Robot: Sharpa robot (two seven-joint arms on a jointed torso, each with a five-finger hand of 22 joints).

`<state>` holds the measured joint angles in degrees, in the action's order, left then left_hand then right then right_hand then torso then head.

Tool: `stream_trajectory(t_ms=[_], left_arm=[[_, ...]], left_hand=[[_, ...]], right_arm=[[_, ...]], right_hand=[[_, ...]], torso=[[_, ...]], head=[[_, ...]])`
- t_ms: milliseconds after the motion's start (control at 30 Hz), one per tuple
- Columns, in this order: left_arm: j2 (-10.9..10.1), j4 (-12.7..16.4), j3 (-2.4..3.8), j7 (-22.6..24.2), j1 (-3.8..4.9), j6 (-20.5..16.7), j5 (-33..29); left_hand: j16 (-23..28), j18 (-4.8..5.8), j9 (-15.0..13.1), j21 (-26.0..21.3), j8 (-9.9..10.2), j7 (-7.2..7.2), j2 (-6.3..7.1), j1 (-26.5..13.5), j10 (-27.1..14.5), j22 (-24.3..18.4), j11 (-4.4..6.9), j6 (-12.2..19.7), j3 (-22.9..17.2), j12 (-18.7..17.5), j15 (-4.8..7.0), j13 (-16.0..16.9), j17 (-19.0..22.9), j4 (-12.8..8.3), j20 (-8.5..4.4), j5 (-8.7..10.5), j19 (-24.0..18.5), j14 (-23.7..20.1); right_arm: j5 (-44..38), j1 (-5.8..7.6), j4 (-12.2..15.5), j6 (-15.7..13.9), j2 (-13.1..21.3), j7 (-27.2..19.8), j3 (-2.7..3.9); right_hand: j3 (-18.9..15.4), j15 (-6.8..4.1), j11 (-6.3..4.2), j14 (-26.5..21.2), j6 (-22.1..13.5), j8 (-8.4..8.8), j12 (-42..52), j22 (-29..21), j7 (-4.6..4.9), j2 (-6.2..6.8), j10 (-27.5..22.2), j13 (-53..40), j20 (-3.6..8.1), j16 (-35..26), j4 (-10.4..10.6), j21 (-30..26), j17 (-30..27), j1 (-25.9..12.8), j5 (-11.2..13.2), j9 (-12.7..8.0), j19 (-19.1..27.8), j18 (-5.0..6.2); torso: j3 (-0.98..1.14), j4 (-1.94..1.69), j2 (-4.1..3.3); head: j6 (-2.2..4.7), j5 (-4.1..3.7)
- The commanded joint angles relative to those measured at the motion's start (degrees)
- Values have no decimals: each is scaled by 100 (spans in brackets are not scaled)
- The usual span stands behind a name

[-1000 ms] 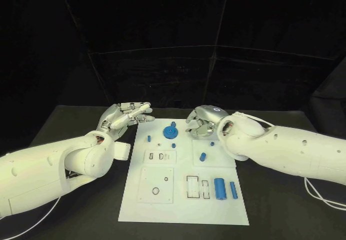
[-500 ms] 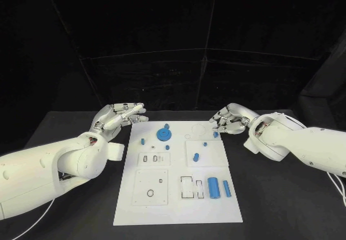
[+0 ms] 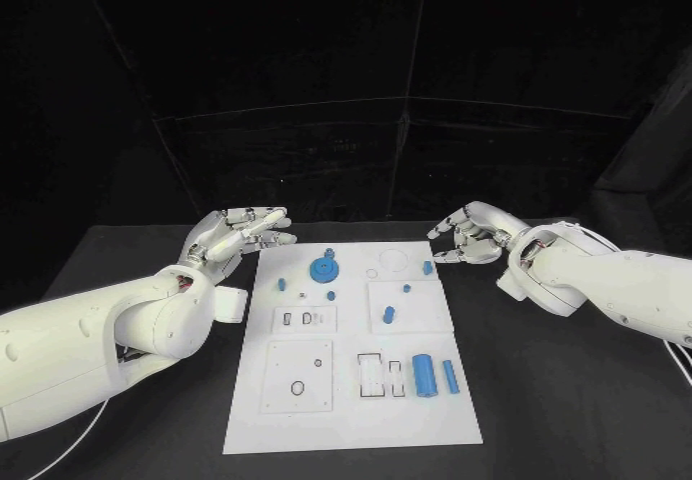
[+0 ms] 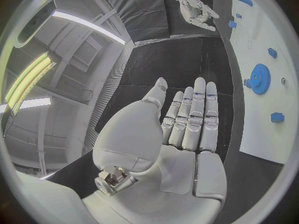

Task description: Assemble the parts on the task board

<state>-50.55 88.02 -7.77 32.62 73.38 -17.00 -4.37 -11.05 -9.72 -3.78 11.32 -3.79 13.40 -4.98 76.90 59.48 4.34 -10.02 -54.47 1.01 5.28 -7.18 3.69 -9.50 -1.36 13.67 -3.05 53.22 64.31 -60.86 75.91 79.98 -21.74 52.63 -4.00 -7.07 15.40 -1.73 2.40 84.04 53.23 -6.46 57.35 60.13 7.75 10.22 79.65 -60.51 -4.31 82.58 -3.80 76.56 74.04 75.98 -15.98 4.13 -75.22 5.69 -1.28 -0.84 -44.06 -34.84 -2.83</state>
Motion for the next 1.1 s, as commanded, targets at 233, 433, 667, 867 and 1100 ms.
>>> stream_trajectory(t_ms=[233,433,667,867,1100], left_arm=[[41,-32,3,3,-7,124,34],[47,-60,3,-5,-14,119,34],[60,-80,3,-14,-21,120,34],[65,-90,3,-23,-25,119,34],[67,-93,3,-32,-27,120,34]], left_hand=[[44,-78,1,-23,-15,23,-3,1,37,-10,-11,-15,8,11,7,-3,-9,-43,0,31,44,22],[44,-78,1,-23,-15,23,-3,1,37,-10,-11,-15,8,11,7,-3,-9,-43,0,31,44,22],[44,-78,1,-23,-15,23,-3,1,37,-10,-11,-15,8,11,7,-3,-9,-43,0,31,44,22],[50,-77,3,-27,-11,27,-2,-3,34,-12,-15,-12,10,6,5,-4,-10,-46,1,31,46,23],[50,-77,3,-27,-11,27,-2,-3,34,-12,-15,-12,10,6,5,-4,-10,-46,1,31,46,23]], right_arm=[[-726,-118,-258,10,-185,225,1],[-790,-226,-298,130,-220,320,1],[-828,-292,-337,195,-253,337,1],[-836,-310,-398,151,-281,334,2],[-827,-326,-441,145,-350,327,2]], right_hand=[[-489,105,128,506,-297,-158,1149,1587,118,-225,-89,-936,-104,519,100,817,1131,-49,-68,-4,-804,-284],[-630,118,140,585,-330,-256,1337,1831,127,-305,-61,-1057,-114,719,162,930,1545,-40,-49,2,-970,-332],[-699,121,140,596,-302,-325,1531,1899,123,-353,34,-1209,-117,742,213,958,1596,-59,-39,7,-1016,-346],[-709,118,133,596,-252,-378,1618,1911,114,-412,77,-1274,-115,742,234,963,1596,-54,-42,14,-1026,-348],[-682,113,125,596,-174,-429,1696,1938,106,-526,117,-1332,-111,742,254,973,1596,-37,-12,16,-1043,-354]], torso=[[-8,-10,-3],[-1,9,-3],[-10,0,3],[-15,-12,3],[-16,-12,4]], head=[[-42,-32],[-61,-24],[-82,-46],[-96,-66],[-103,-60]])
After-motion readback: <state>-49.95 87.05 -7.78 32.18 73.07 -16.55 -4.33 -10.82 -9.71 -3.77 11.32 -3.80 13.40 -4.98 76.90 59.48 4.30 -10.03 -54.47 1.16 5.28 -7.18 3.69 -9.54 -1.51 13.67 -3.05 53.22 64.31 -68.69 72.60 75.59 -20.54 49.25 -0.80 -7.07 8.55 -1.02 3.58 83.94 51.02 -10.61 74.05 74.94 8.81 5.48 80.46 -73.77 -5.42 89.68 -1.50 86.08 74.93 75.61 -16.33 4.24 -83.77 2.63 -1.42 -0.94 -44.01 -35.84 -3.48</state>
